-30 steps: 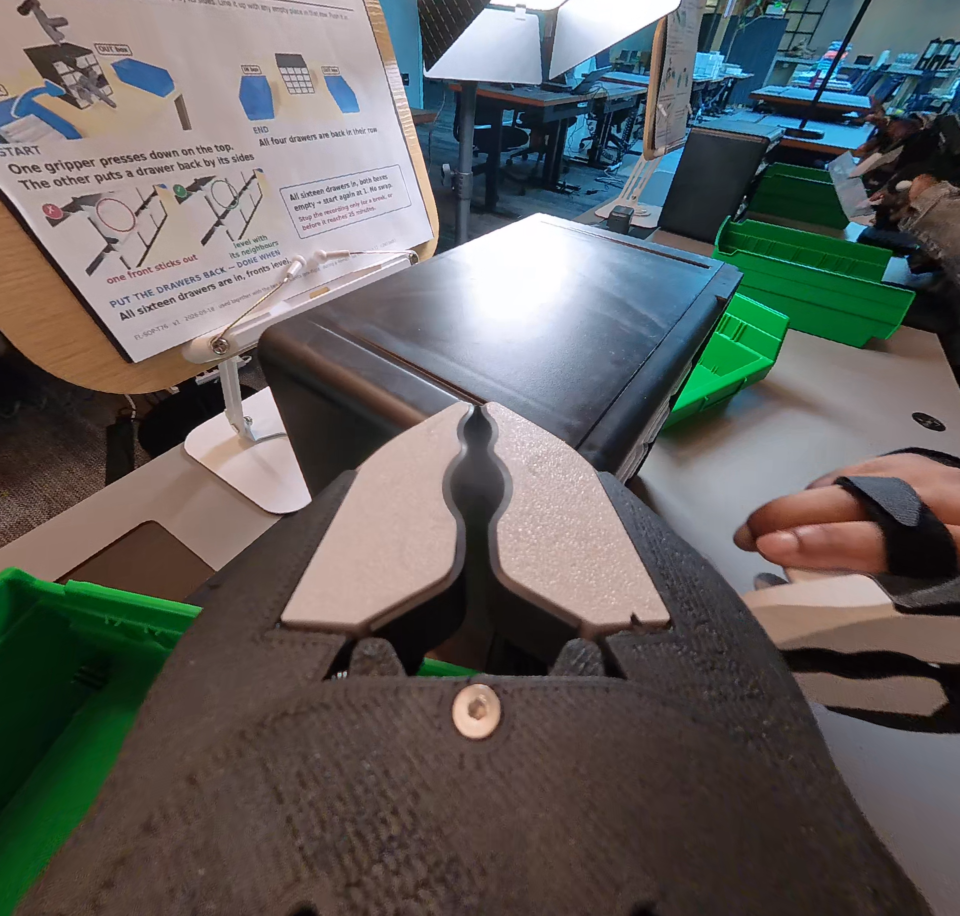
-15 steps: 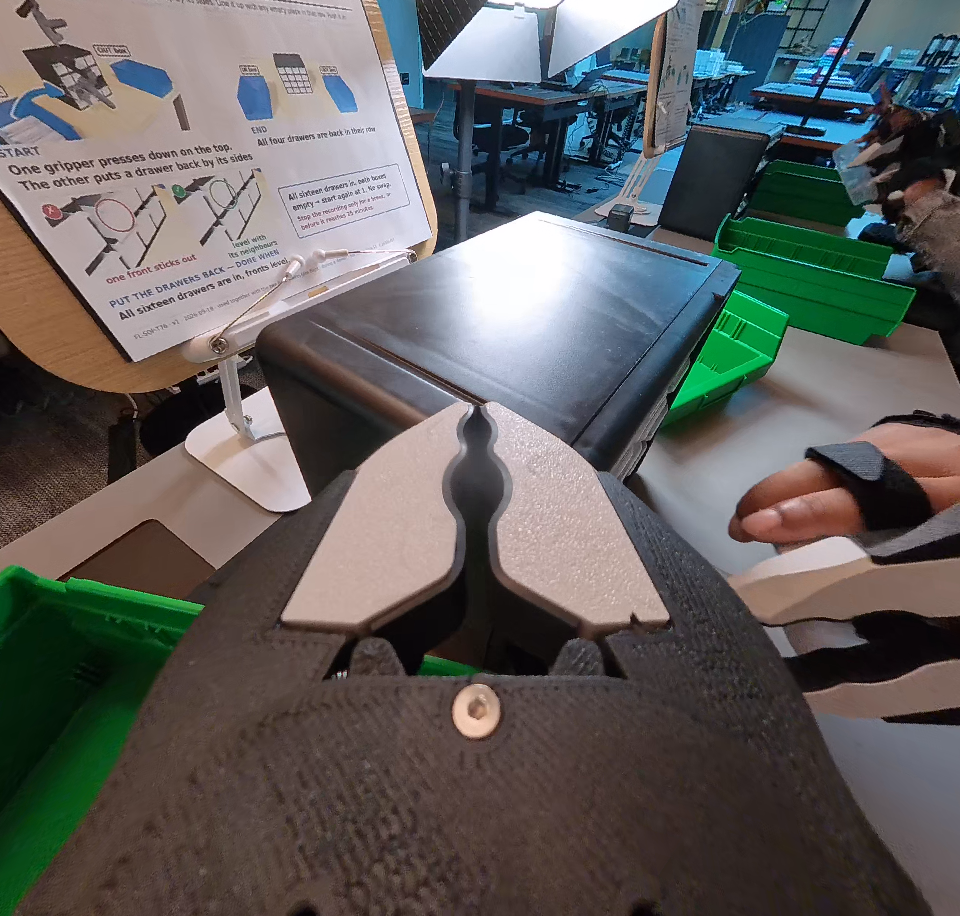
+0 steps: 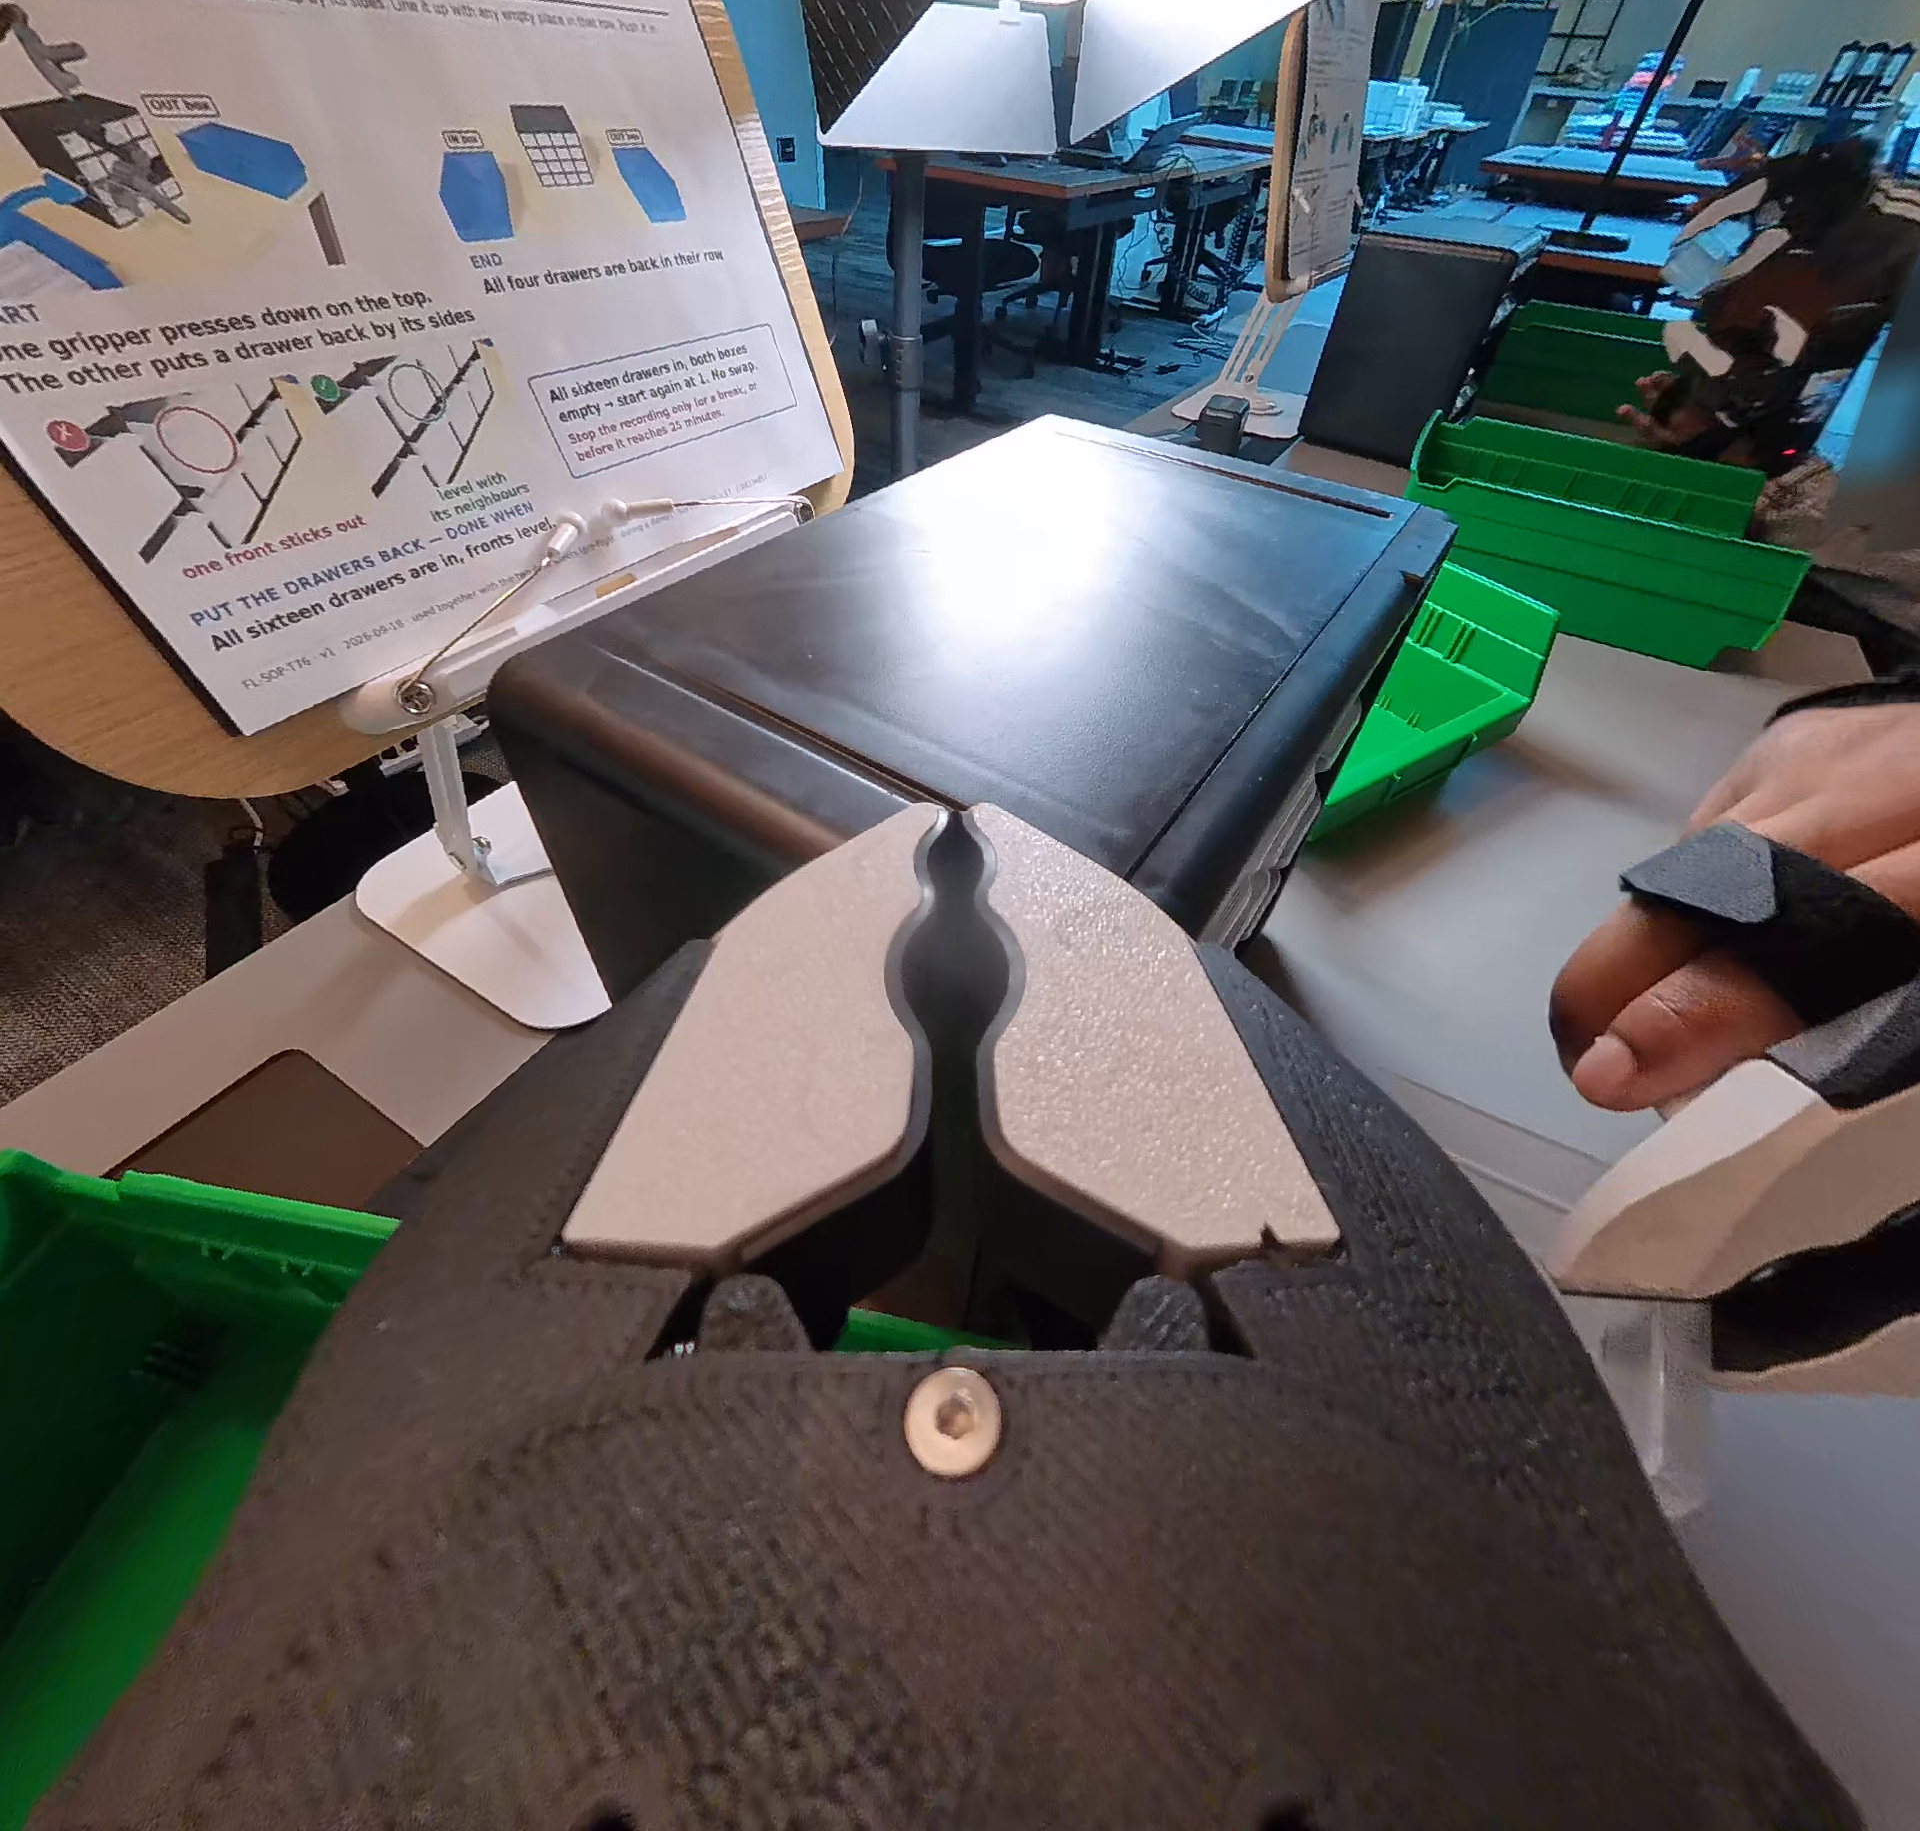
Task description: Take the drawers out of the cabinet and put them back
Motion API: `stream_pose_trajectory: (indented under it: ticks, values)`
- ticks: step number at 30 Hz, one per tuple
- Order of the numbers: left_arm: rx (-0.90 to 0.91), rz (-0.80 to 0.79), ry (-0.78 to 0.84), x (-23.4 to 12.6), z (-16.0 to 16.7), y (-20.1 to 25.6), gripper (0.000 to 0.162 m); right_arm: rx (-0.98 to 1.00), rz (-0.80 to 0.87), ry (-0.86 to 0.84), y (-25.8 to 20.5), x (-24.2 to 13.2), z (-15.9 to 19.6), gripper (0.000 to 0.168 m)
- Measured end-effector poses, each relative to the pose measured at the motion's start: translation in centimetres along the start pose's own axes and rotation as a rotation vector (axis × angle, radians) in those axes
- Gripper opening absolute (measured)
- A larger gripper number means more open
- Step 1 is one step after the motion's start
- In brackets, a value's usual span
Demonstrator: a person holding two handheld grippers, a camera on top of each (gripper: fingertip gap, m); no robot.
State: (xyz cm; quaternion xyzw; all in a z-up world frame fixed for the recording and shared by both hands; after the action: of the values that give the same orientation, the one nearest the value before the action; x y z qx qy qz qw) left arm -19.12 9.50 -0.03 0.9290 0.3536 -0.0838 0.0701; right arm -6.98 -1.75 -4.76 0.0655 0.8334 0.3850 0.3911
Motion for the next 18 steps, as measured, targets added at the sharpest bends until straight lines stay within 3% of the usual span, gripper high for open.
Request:
stream_pose_trajectory:
  ticks: [1,5,12,18]
  values:
    - [0.000,0.008,0.000,0.0,0.0,0.1,0.000,0.009,-0.044,-0.014,0.1,-0.2,0.1,0.019]
    - [0.010,0.017,-0.007,0.0,0.0,0.3,0.000,0.100,-0.172,-0.028,0.4,-0.6,0.3,0.019]
    - [0.008,0.028,-0.010,-0.1,0.0,0.4,0.000,0.007,-0.128,-0.030,-2.4,-1.0,-0.7,0.019]
    - [0.006,0.034,-0.010,-0.1,0.0,0.5,0.000,0.045,-0.122,-0.028,-1.7,-2.2,-0.4,0.019]
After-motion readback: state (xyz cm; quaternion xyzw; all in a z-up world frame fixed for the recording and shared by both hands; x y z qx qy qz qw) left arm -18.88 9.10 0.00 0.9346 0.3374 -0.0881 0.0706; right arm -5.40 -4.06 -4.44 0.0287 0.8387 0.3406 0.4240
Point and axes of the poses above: each gripper's, where its closed fingertips meet, x out along the fingers, z out of its underside, y = z × x across the jaws, the point moved 6 cm from there along -x, back along the fingers, and after that the axes turned 4 degrees about z, right-handed, at the moved point
